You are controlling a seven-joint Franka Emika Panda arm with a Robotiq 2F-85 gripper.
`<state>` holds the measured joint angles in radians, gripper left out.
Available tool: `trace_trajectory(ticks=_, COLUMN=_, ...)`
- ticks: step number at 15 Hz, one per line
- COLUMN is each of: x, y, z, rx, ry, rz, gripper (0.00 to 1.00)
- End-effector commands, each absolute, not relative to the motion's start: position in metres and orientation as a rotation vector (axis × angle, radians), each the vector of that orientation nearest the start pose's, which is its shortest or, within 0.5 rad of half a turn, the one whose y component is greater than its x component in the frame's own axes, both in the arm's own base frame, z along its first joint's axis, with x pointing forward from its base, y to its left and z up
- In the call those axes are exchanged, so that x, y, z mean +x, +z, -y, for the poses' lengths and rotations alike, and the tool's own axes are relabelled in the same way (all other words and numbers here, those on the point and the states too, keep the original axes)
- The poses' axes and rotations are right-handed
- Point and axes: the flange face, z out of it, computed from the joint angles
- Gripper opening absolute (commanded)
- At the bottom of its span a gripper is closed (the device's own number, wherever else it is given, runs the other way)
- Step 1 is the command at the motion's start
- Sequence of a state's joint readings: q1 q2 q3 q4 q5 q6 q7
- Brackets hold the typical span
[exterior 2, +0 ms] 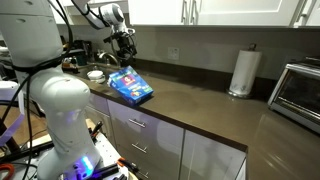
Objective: Place the blue box upright to the right of the counter
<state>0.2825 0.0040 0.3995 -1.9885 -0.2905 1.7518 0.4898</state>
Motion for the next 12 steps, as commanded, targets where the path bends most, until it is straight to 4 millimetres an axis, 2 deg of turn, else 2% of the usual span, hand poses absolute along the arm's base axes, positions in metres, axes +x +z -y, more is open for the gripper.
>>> trace_trajectory(ticks=1, x=0.424, y=0.445, z=-0.314, rx=-3.467, ry=0.086, rz=0.464, gripper=1.0)
trace_trajectory(ticks=4, x=0.409, y=0.446, z=-0.316, rx=-3.45, ry=0.105, rz=0.44, gripper=1.0)
trace_trajectory(ticks=9, x=0.378, y=0.442, z=-0.334, rx=-3.382, ry=0.205, rz=0.474, gripper=1.0)
trace_trajectory(ticks=12, x=0.367, y=0.427, z=-0.34, rx=-3.399, ry=0.132, rz=0.46, gripper=1.0)
